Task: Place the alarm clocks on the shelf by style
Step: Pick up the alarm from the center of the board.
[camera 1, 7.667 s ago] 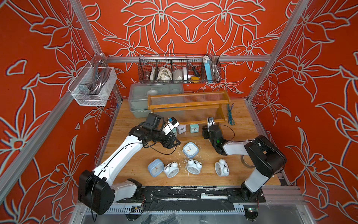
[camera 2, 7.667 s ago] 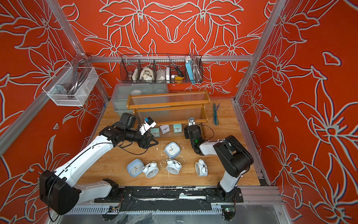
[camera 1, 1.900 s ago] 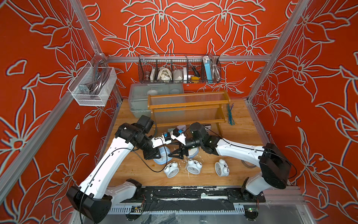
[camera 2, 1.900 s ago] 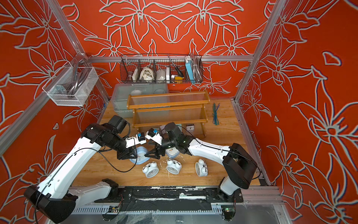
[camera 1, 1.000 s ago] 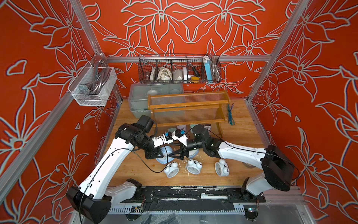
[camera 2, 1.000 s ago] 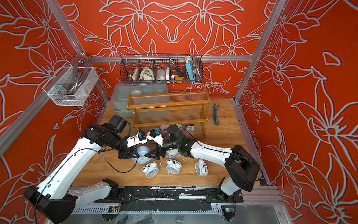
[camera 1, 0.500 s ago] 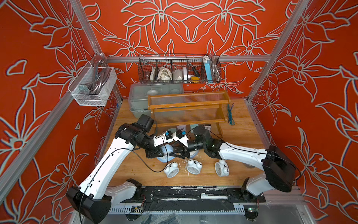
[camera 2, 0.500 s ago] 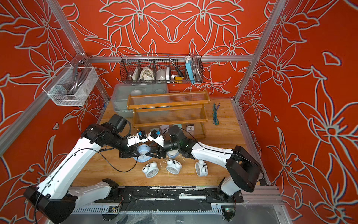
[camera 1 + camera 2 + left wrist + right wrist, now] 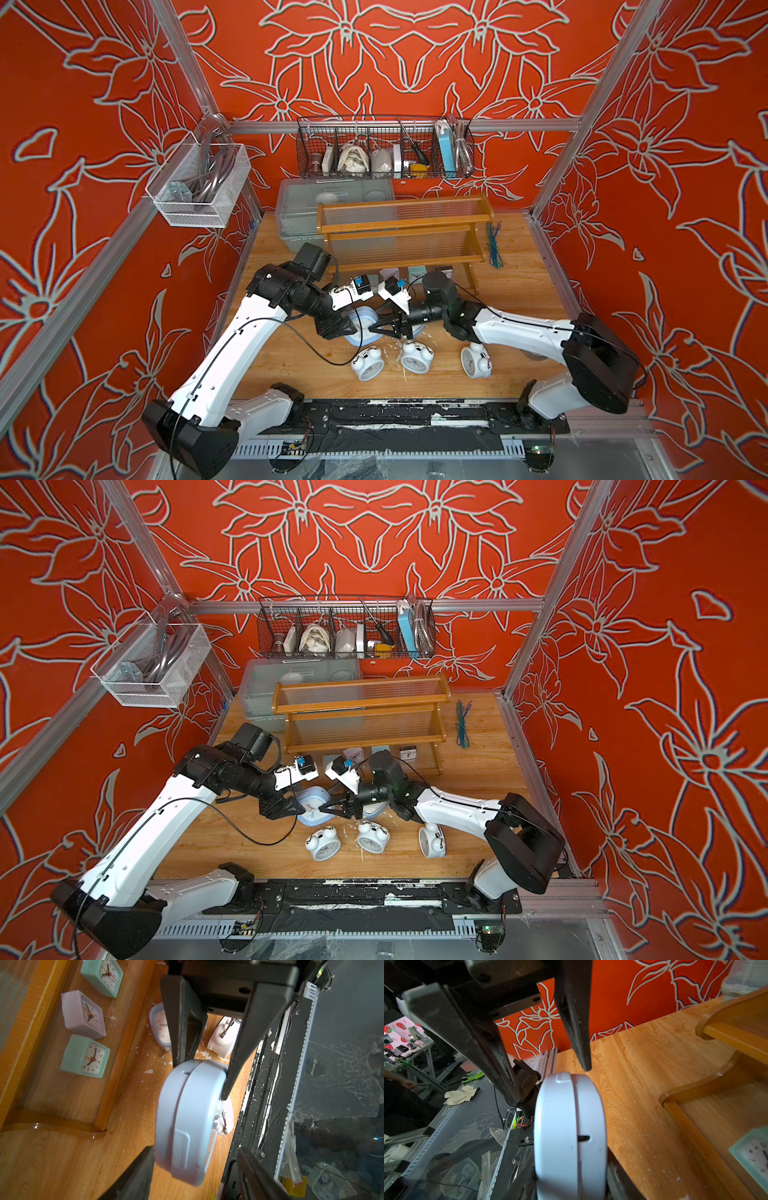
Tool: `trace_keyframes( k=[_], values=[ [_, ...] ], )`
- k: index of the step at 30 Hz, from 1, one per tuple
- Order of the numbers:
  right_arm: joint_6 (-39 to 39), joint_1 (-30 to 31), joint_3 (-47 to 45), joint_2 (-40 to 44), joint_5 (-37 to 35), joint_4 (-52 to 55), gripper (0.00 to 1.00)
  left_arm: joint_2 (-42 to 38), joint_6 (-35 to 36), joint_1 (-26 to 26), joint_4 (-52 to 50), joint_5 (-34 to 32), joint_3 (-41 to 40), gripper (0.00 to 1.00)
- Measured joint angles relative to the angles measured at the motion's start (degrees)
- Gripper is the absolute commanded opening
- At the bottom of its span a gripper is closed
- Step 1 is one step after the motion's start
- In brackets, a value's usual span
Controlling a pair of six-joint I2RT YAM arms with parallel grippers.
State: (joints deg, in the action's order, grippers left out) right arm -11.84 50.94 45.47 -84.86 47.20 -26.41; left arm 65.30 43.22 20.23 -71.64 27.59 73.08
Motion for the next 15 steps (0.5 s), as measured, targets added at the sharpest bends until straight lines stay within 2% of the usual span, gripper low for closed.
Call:
trace_keyframes(
  k=[7, 15],
  values=[
    [-6.8, -4.5, -5.2, 6.2, -0.7, -6.0, 0.34, -0.1, -6.6, -2.8, 4.5, 6.8, 1.4, 0.71],
    [-13.1, -7.0, -7.0, 15.1, -3.7, -8.8, 0.33, -0.1, -20.5, -5.7, 17.7, 16.1, -1.0, 0.73]
  ],
)
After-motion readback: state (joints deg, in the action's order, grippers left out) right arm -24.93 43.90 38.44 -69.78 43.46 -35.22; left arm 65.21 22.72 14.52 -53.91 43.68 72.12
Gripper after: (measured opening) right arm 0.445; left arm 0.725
